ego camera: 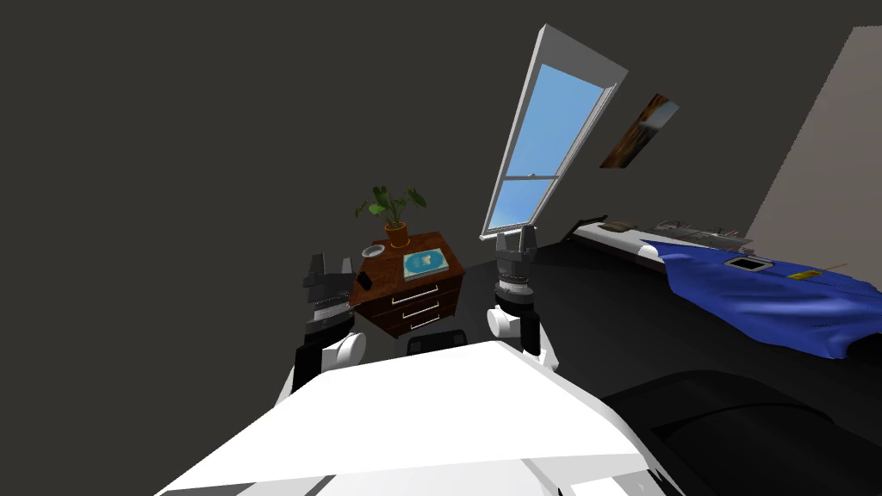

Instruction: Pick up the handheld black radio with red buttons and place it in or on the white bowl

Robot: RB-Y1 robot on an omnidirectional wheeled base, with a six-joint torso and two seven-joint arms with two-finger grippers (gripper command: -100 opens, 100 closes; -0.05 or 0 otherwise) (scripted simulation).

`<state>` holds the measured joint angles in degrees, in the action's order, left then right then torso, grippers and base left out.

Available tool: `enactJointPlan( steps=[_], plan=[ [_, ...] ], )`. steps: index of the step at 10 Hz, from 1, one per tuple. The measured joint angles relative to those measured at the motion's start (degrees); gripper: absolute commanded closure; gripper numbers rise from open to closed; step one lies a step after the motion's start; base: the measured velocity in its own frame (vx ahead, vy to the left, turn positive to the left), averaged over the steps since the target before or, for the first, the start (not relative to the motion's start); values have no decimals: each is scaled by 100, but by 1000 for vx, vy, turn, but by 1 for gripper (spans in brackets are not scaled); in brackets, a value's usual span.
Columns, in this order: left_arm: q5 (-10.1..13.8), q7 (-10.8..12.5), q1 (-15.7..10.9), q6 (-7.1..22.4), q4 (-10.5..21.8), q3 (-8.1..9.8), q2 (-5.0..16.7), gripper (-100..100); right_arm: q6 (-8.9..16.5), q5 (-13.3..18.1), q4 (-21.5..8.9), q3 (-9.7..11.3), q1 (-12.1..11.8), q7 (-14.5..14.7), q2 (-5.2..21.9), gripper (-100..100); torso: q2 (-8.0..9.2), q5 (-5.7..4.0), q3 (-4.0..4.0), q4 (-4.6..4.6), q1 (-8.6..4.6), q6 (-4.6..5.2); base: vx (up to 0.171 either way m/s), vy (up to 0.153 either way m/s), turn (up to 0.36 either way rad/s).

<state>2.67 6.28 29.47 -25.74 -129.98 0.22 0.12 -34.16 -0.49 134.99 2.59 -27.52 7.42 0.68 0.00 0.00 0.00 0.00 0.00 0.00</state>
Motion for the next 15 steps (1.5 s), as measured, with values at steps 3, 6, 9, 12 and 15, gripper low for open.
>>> enactJointPlan(
  steps=[3,6,9,12,15],
  plan=[
    [90,153,9,118,35,16,404,-100,0,0,0,0,0,0,0,0,0,1,0,0,3,0,0,0,0],
    [280,469,11,366,113,54,759,-100,0,0,0,0,0,0,0,0,1,1,0,0,4,0,-4,4,-3],
    [558,901,12,734,217,102,1012,-100,0,0,0,0,0,0,0,0,3,1,2,0,5,0,-8,7,-8],
    [818,1322,81,1045,305,101,1125,-100,0,0,0,0,0,0,0,0,5,1,3,1,3,0,-11,6,-6],
    [1167,1820,156,1340,432,174,1249,-100,0,0,0,0,0,0,0,0,4,1,2,1,3,0,-10,5,-5]
  ],
)
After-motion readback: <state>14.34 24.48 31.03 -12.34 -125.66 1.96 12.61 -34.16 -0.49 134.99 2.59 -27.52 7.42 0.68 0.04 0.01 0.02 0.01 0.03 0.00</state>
